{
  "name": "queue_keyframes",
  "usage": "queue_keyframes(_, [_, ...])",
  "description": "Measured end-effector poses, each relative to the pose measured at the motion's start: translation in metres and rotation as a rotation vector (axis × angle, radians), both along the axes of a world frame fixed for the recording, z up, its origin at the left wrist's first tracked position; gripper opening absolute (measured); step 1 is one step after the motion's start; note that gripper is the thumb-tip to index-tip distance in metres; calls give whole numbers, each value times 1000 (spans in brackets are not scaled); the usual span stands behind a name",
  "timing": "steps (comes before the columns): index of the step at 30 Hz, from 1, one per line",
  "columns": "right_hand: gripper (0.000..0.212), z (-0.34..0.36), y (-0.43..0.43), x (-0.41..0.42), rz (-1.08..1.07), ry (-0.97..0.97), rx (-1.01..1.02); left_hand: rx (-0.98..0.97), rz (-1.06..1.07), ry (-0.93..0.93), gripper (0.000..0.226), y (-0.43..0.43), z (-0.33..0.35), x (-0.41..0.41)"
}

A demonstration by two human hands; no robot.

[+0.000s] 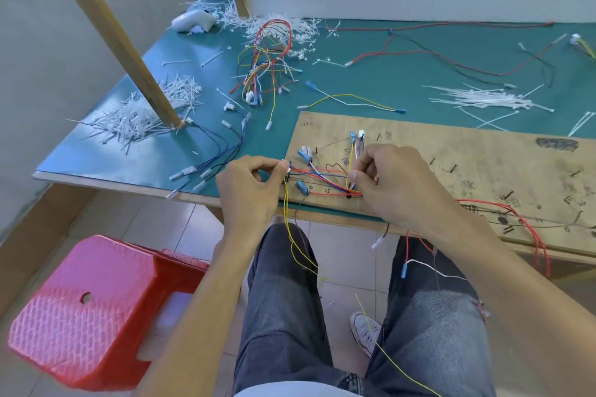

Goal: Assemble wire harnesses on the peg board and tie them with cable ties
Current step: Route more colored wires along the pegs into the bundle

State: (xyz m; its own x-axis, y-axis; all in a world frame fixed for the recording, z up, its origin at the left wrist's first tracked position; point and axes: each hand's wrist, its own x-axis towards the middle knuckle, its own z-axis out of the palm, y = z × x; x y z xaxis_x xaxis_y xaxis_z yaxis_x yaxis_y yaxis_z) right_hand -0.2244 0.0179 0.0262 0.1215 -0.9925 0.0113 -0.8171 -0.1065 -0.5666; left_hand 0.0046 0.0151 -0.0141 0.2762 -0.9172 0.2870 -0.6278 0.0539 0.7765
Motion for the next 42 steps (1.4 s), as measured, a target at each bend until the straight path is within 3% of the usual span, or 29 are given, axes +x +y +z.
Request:
queue_keyframes(6, [22, 10, 22, -5, 54, 91, 77, 57, -30, -20, 7, -1, 1, 2])
queue_keyframes(11, [35, 24, 40, -19, 42, 356, 137, 88, -40, 5, 7, -5, 0, 5])
queue_keyframes(14, [39, 29, 51, -40, 32, 418, 114, 118, -41, 42, 8, -6, 1, 8])
queue_keyframes(19, [30, 32, 70, -93, 47, 132, 226, 202, -16, 43, 12, -10, 6, 9])
queue_keyframes(23, [18, 28, 85, -128, -66, -138, 262, 267, -30, 62, 15, -12, 12, 9])
queue_keyframes(26, [34, 26, 92, -142, -199, -369, 303, 317, -46, 91, 16, -12, 18, 10])
queue_keyframes(29, [39, 20, 93, -147, -270, -473, 301, 376, -65, 103, 11, -9, 27, 9])
queue_keyframes(31, [33, 16, 90, -146, -305, -539, 317, 374, -54, -19, 5, -6, 33, 10])
queue_keyframes(32, [30, 14, 89, -146, -326, -573, 326, 321, -44, -172, 8, -3, 37, 9])
queue_keyframes(34, [23, 12, 87, -148, -349, -636, 357, 105, -31, -448, 16, 10, 47, -3])
queue_keyframes(37, [23, 11, 86, -156, -328, -730, 414, -206, -286, -564, 15, 46, 60, -62])
queue_keyframes(40, [22, 12, 84, -169, -255, -842, 488, -203, -646, -766, 37, 71, 41, -122])
queue_keyframes(42, [22, 13, 82, -178, -199, -926, 532, -133, -697, -893, 53, 77, 26, -137])
